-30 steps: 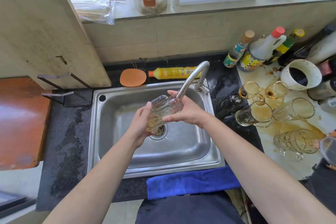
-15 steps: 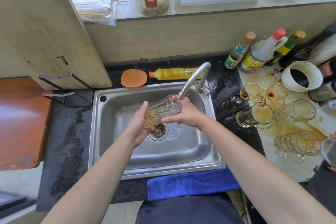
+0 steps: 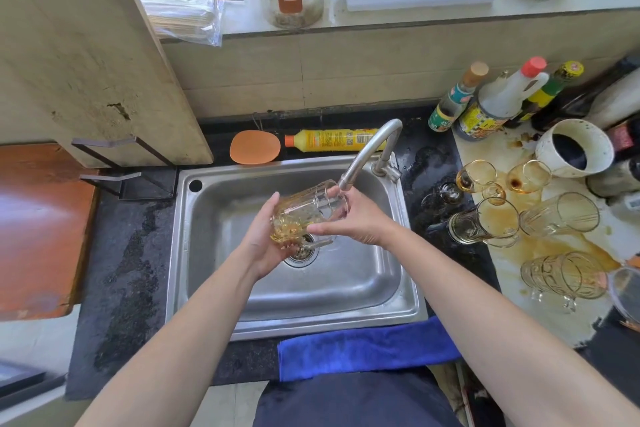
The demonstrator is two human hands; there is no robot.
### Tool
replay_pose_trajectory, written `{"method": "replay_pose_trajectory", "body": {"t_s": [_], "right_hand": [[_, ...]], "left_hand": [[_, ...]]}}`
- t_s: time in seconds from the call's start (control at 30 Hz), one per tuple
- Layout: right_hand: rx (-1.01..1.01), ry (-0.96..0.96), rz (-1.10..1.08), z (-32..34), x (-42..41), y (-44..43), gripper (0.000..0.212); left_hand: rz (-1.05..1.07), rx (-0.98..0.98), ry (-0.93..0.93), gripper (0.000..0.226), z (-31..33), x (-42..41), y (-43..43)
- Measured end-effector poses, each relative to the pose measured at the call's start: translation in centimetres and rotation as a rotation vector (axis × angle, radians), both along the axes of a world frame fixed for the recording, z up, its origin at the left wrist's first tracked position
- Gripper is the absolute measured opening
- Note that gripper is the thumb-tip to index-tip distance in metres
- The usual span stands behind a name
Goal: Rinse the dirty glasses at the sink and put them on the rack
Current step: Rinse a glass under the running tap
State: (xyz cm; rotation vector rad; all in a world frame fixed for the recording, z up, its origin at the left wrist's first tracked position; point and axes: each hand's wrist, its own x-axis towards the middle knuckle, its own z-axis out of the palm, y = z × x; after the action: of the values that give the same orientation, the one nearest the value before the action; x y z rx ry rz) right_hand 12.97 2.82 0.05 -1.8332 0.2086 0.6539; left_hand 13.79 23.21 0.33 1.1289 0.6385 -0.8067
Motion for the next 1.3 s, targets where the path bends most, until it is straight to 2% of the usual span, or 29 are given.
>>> {"method": "replay_pose_trajectory", "body": {"t_s": [0.13, 0.2, 0.27, 0.33, 0.43, 0.5, 0.57, 0.73, 0.87, 0.93, 1.0, 1.17, 1.3], "right_hand": [[-0.010, 0.017, -0.046, -0.1, 0.2, 0.4, 0.087], [0.019, 0.019, -0.073, 0.0, 0.2, 0.2, 0.085], [0.088, 0.007, -0.080, 0.4, 0.1, -0.1, 0.084], [0.112, -0.004, -0.073, 0.8, 0.1, -0.4, 0.094], [0.052, -0.014, -0.092, 0.8, 0.1, -0.5, 0.080], [0.006, 0.000, -0.106, 0.8, -0.2, -0.4, 0.078], [-0.002, 0.014, -0.110, 0.6, -0.4, -0.2, 0.078], [0.054, -0.020, -0.092, 0.4, -0.6, 0.2, 0.071], [0.004, 0.015, -0.108, 0.6, -0.3, 0.8, 0.061], [0.028, 0.051, -0.127, 0.6, -0.3, 0.9, 0.068], [0.069, 0.049, -0.123, 0.7, -0.3, 0.8, 0.078], [0.157, 0.036, -0.063, 0.7, 0.0, 0.5, 0.090], [0.145, 0.028, -0.128, 0.6, 0.2, 1.1, 0.084]], "left_hand": [[0.136, -0.169, -0.051, 0.034, -0.1, 0.0, -0.3], [0.101, -0.134, -0.050, 0.035, -0.1, -0.2, -0.4], [0.040, -0.074, -0.023, 0.044, -0.3, -0.4, -0.7], [-0.014, -0.057, -0.004, 0.058, -0.4, -0.7, -0.9], [0.049, -0.088, -0.027, 0.051, -0.1, -0.8, -1.0], [0.100, -0.128, -0.044, 0.041, 0.0, -0.7, -1.0], [0.102, -0.104, -0.058, 0.040, -0.1, -0.7, -0.9], [-0.088, 0.008, -0.077, 0.063, -0.4, -1.2, -0.8], [0.064, -0.038, -0.084, 0.032, -0.8, -1.1, -0.8], [0.111, -0.034, -0.102, 0.036, -1.2, -0.8, -0.6], [0.059, -0.018, -0.124, 0.045, -1.1, -0.6, -0.4], [0.000, 0.000, -0.109, 0.044, -0.6, -0.1, -0.1], [0.065, -0.060, -0.129, 0.046, -0.7, -0.4, -0.1]]}}
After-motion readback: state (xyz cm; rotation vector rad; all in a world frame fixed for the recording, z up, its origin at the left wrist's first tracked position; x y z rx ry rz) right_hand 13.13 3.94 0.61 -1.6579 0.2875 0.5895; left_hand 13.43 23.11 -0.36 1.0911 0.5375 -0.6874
